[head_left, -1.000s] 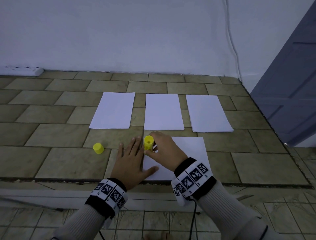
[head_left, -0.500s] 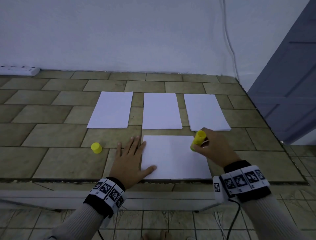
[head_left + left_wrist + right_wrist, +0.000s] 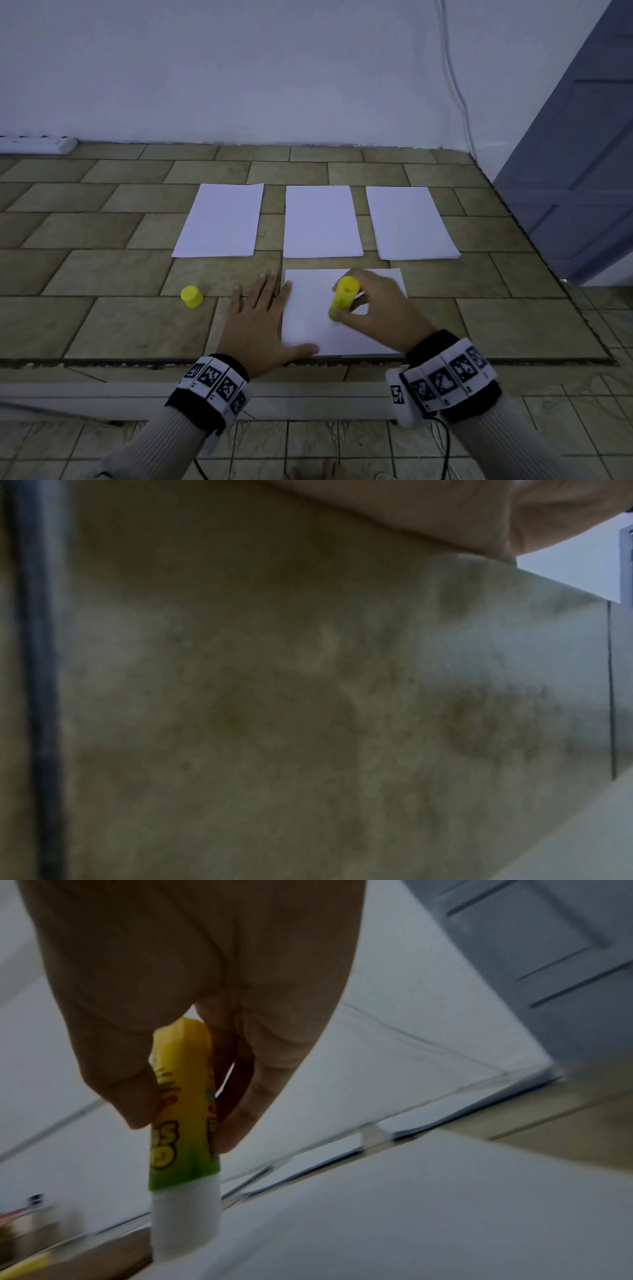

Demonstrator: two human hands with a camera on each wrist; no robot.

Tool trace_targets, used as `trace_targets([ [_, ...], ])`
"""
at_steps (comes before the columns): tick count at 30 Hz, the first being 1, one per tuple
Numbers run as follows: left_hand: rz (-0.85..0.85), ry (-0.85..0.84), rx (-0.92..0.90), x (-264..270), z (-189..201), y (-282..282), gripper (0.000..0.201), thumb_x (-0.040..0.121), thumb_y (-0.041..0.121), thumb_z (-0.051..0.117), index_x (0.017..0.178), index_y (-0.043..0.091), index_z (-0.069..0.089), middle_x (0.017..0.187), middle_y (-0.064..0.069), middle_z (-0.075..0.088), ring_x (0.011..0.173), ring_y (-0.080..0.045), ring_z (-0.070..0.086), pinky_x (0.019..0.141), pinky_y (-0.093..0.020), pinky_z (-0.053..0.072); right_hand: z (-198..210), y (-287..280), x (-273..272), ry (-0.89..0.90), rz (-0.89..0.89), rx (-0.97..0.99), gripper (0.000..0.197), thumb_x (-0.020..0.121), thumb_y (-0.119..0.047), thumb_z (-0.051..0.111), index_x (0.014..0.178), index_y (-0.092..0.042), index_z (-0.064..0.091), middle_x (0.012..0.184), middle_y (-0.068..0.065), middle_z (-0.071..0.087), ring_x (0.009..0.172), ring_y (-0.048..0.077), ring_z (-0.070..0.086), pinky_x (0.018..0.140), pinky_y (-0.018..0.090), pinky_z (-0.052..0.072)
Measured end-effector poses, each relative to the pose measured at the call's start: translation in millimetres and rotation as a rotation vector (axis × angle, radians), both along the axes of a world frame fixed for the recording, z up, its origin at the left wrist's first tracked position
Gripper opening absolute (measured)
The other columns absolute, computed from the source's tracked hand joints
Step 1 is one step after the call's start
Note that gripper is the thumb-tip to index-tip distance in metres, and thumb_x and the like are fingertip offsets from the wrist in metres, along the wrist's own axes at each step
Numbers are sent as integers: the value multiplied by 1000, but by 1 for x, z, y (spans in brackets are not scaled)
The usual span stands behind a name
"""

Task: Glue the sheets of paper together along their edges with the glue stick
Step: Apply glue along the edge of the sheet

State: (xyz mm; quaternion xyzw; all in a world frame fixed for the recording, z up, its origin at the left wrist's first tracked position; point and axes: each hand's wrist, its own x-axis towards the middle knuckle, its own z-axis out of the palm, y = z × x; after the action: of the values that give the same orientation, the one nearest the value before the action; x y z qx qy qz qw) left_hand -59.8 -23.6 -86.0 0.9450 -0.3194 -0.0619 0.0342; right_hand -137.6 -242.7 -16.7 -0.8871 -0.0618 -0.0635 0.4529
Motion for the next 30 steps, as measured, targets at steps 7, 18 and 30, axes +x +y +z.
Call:
trace_targets([
  [7,-35,4,-73,0,-6,0,121,68,96,5,152,14,30,160,-12,22,148,-28,16,114,-64,15,-3,51,11,43,154,-82,25,80,-18,71,101,-9,61,99,8,64,87,21,60,80,40,52],
  [18,-22,-17,-14,1,-3,0,134,55,104,8,156,18,13,163,-8,2,151,-24,0,117,-60,1,-1,26,3,52,156,-132,20,80,-16,69,96,-8,60,94,6,62,83,18,59,75,37,50],
  [30,6,0,41,1,-2,-1,133,53,103,2,156,19,-6,162,-3,-17,149,-19,-16,118,-54,-9,1,-60,-46,35,-51,-86,18,68,-34,66,79,-21,64,82,-7,66,74,10,63,66,27,54],
])
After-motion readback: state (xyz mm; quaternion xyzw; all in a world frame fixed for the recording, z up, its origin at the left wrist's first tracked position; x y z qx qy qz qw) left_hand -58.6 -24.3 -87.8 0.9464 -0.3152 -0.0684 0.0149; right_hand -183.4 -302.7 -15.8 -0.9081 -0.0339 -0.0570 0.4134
